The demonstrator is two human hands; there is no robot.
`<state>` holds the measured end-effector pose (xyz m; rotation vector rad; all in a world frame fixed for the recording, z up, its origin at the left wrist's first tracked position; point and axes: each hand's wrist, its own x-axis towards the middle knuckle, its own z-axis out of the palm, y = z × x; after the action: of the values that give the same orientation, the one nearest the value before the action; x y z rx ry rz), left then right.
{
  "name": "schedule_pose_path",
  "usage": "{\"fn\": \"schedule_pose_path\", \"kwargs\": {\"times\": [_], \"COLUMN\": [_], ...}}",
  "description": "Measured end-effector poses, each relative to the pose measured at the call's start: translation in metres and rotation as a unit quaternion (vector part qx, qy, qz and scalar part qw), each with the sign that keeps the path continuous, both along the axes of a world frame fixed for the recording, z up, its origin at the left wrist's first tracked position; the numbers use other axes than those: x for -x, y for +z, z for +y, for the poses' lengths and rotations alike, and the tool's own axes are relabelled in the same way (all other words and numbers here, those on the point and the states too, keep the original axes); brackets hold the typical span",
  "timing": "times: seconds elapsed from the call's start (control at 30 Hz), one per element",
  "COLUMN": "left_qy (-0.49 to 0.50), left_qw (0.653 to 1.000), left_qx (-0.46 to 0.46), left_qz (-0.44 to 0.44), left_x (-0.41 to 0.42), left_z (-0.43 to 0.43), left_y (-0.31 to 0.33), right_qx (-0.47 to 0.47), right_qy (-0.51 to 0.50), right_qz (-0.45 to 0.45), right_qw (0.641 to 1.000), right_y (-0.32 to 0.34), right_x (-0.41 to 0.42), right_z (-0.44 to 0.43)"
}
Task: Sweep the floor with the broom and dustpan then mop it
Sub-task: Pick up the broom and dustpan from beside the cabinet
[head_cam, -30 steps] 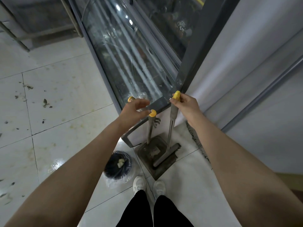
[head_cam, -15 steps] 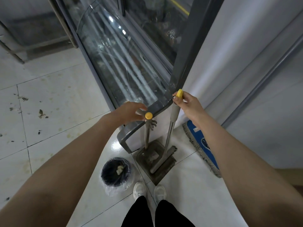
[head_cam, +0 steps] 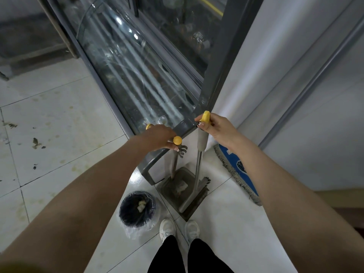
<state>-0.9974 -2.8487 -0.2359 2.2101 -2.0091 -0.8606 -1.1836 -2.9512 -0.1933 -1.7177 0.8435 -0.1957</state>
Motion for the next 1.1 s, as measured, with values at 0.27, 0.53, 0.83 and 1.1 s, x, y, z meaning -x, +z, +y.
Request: {"fn": "schedule_pose_path", "kwargs": {"times": [0.27, 0.53, 0.83, 1.1], "left_qy": [-0.055, -0.026, 0.047, 0.197], "left_qw": [0.992, 0.999, 0.996, 0.960], "left_qx": [0.076, 0.010, -0.073, -0.141], "left_qz": [-0.084, -0.042, 0.020, 0.140], "left_x": [0.007, 0.038, 0.100, 0.178], "left_z": [0.007, 0.008, 0.011, 0.027], "left_y": [-0.013, -0.004, 0.011, 0.021], "right_qx": [0.032, 0.065, 0.088, 0.085], "right_qy": [-0.028, -0.031, -0.008, 0.013], "right_qz": [0.033, 0.037, 0.020, 0.001], "right_qw": [0.999, 0.997, 0.996, 0.996], "right_y": [0.000, 0.006, 0.010, 0.010], "right_x": [0.015, 0.036, 0.088, 0.162], "right_z": [0.013, 0.016, 0.006, -0.005]}}
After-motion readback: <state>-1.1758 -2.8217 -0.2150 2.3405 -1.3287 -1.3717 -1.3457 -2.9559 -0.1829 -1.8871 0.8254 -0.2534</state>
